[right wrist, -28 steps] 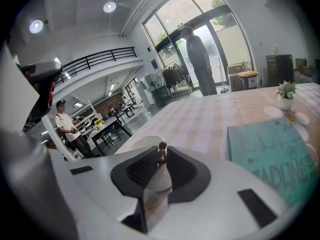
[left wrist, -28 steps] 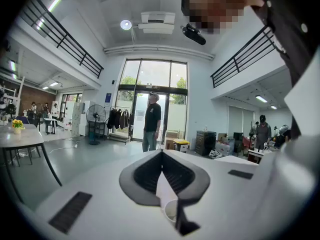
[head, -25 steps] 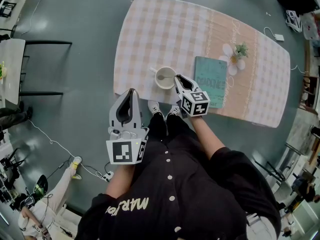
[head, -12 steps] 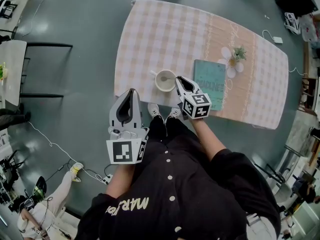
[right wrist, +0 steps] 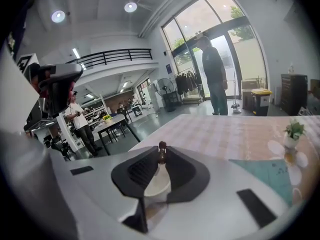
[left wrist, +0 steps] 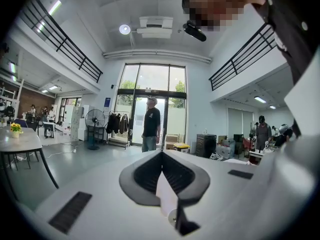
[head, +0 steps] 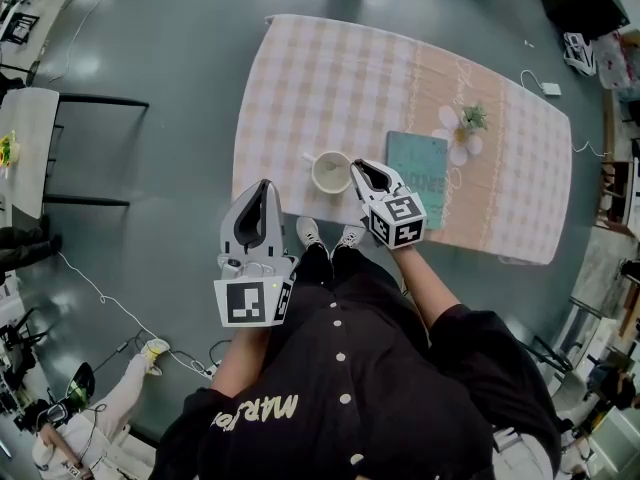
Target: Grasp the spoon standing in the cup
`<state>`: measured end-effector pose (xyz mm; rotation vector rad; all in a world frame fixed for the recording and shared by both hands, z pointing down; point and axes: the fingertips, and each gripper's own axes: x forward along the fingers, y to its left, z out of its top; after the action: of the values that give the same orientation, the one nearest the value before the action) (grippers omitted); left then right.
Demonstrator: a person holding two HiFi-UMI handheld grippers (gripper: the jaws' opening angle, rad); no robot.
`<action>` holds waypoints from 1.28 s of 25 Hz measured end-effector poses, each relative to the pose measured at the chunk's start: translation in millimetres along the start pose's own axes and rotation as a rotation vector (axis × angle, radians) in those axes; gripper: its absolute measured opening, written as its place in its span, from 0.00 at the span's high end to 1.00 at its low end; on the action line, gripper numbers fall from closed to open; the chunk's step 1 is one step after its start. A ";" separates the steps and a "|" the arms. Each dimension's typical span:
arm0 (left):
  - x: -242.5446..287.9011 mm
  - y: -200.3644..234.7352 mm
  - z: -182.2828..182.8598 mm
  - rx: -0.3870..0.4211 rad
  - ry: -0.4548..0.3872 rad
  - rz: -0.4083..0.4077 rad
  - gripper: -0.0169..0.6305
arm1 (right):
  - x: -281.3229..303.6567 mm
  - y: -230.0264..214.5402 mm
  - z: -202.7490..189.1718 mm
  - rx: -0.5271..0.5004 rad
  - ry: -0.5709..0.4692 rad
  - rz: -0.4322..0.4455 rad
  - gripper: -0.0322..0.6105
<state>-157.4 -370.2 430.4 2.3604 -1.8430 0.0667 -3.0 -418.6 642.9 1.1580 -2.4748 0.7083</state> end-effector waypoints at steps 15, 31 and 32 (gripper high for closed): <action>11.4 8.3 22.1 0.015 -0.043 -0.015 0.96 | -49.6 15.8 105.0 -0.140 -0.198 0.002 0.87; 20.2 13.6 46.9 0.035 -0.102 -0.017 0.96 | -123.9 10.8 206.2 -0.192 -0.436 -0.092 0.87; 20.3 14.2 47.9 0.036 -0.104 -0.015 0.96 | -128.5 10.8 210.6 -0.196 -0.446 -0.098 0.87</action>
<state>-168.8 -399.8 386.9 2.4453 -1.8842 -0.0257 52.8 -450.0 404.4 1.4750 -2.7351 0.1835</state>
